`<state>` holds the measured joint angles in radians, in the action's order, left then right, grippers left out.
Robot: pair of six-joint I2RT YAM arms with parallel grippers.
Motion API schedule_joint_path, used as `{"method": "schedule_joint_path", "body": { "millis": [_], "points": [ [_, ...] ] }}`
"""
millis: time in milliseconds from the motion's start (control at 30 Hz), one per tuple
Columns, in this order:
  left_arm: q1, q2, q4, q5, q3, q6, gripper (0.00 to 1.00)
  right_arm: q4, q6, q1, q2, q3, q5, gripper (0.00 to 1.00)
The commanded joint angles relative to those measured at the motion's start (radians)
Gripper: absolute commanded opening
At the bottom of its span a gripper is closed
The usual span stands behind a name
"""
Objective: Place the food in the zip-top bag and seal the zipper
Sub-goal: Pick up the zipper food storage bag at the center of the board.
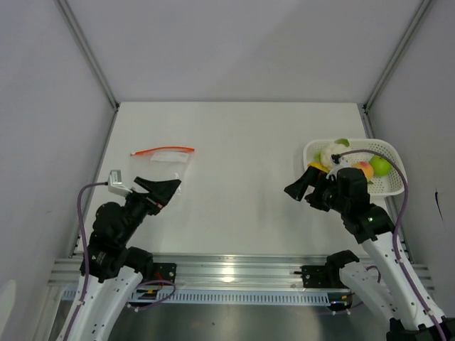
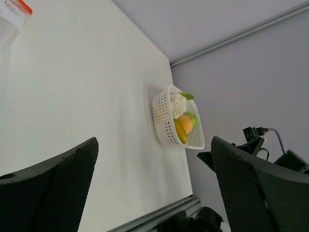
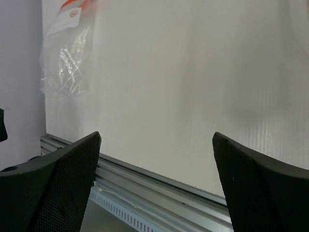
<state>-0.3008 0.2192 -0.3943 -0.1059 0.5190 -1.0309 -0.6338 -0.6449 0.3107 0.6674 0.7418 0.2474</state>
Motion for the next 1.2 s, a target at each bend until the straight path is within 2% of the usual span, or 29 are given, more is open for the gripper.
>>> {"method": "schedule_joint_path", "body": {
  "millis": [0, 100, 233, 267, 400, 467, 700, 733, 800, 900, 1167],
  "points": [
    [0.008, -0.058, -0.04, 0.008, 0.007, 0.012, 0.99, 0.069, 0.099, 0.048, 0.107, 0.111, -0.115, 0.99],
    [0.008, -0.15, 0.02, -0.002, -0.046, 0.054, 0.99, 0.191, 0.114, 0.131, 0.219, 0.166, -0.129, 0.99],
    [0.008, -0.213, -0.015, 0.031, -0.051, 0.074, 0.99, 0.327, 0.143, 0.226, 0.501, 0.295, -0.09, 0.99],
    [0.006, -0.216, -0.005, 0.025, -0.05, 0.086, 0.99, 0.35, 0.148, 0.25, 0.62, 0.327, -0.077, 0.99],
    [0.008, -0.163, -0.064, 0.061, 0.009, 0.143, 0.99, 0.505, 0.105, 0.266, 0.877, 0.499, 0.001, 0.99],
    [0.008, -0.127, -0.11, 0.083, 0.059, 0.179, 1.0, 0.526, 0.056, 0.28, 1.022, 0.566, 0.003, 0.98],
    [0.008, -0.052, -0.164, 0.13, 0.102, 0.216, 0.98, 0.649, -0.151, 0.32, 1.429, 0.855, 0.067, 0.82],
    [0.008, -0.053, -0.166, 0.127, 0.102, 0.216, 0.97, 0.663, -0.165, 0.324, 1.463, 0.902, 0.064, 0.8],
    [0.008, -0.055, -0.169, 0.121, 0.104, 0.221, 0.96, 0.746, -0.219, 0.329, 1.523, 0.929, 0.085, 0.68],
    [0.008, -0.049, -0.175, 0.114, 0.104, 0.232, 0.93, 0.813, -0.265, 0.337, 1.609, 0.972, 0.078, 0.61],
    [0.008, -0.038, -0.163, 0.085, 0.108, 0.264, 0.84, 0.827, -0.294, 0.352, 1.779, 1.137, 0.09, 0.61]
  ]
}}
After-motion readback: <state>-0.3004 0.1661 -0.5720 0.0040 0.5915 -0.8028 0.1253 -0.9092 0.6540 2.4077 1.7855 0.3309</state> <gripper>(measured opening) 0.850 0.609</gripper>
